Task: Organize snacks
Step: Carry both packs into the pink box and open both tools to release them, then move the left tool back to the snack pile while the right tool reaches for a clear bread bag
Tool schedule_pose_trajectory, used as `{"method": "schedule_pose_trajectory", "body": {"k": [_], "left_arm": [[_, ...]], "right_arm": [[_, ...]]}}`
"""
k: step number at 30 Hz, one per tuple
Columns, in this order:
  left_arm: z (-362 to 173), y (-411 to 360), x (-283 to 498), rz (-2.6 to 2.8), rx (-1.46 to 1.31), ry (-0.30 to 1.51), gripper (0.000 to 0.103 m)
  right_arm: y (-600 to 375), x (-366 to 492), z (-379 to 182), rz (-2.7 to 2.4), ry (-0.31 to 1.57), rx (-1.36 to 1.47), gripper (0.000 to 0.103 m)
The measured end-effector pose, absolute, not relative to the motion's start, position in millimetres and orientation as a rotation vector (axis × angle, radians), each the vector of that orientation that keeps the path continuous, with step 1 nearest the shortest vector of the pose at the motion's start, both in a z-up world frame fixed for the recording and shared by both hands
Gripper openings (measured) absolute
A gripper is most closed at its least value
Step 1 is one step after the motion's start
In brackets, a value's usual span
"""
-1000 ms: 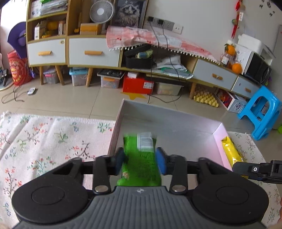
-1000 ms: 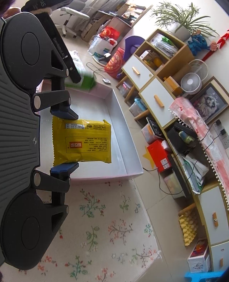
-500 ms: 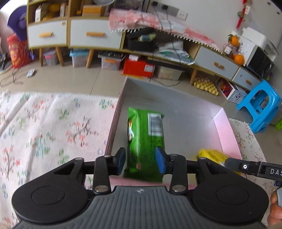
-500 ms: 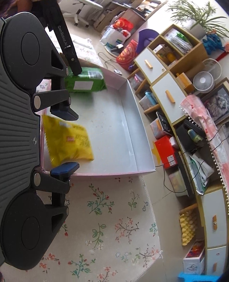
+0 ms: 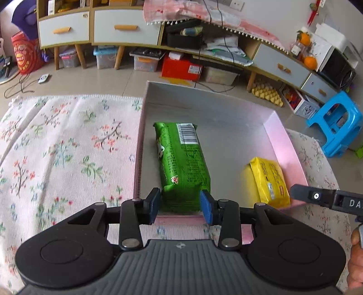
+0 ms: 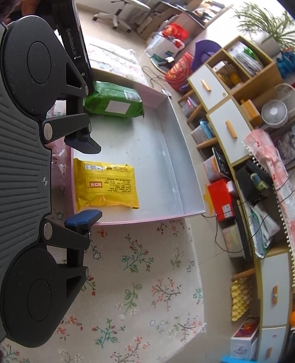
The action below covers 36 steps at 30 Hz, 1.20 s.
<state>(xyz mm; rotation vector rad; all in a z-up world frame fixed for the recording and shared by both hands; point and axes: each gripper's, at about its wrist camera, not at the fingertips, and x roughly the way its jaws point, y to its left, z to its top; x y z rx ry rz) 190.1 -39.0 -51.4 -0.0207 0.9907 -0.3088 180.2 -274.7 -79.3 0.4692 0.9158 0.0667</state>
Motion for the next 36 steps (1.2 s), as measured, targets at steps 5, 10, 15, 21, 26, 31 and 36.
{"method": "schedule_pose_trajectory", "body": {"k": [5,10,15,21,26,31,36], "left_arm": [[-29.4,-28.9,177.4,-0.253,-0.032,0.874,0.056],[-8.8,-40.3,151.3,-0.193,0.046,0.809,0.078],[5.0,-51.7,124.5,-0.154,0.15,0.753,0.094],[6.7,-48.6,87.0,-0.077,0.14,0.757,0.102],[-7.7,-41.5,68.0,-0.067,0.131,0.825,0.102],[-18.8,-37.3,63.4,-0.057,0.132,0.899,0.102],[-9.7,-39.5,65.0,-0.079,0.125,0.902,0.102]], "right_arm": [[-280.6,168.1,-59.4,0.068,0.911,0.475,0.056],[-268.3,146.8,-26.0,0.059,0.866,0.33,0.072],[-249.8,115.9,-1.7,0.096,0.836,0.222,0.088],[-237.2,75.4,10.7,0.131,0.812,0.206,0.095],[-233.7,44.6,2.4,0.056,0.801,0.147,0.098],[-237.2,36.4,-17.0,0.049,0.816,0.141,0.1],[-239.5,46.5,-36.6,0.011,0.907,0.153,0.1]]}}
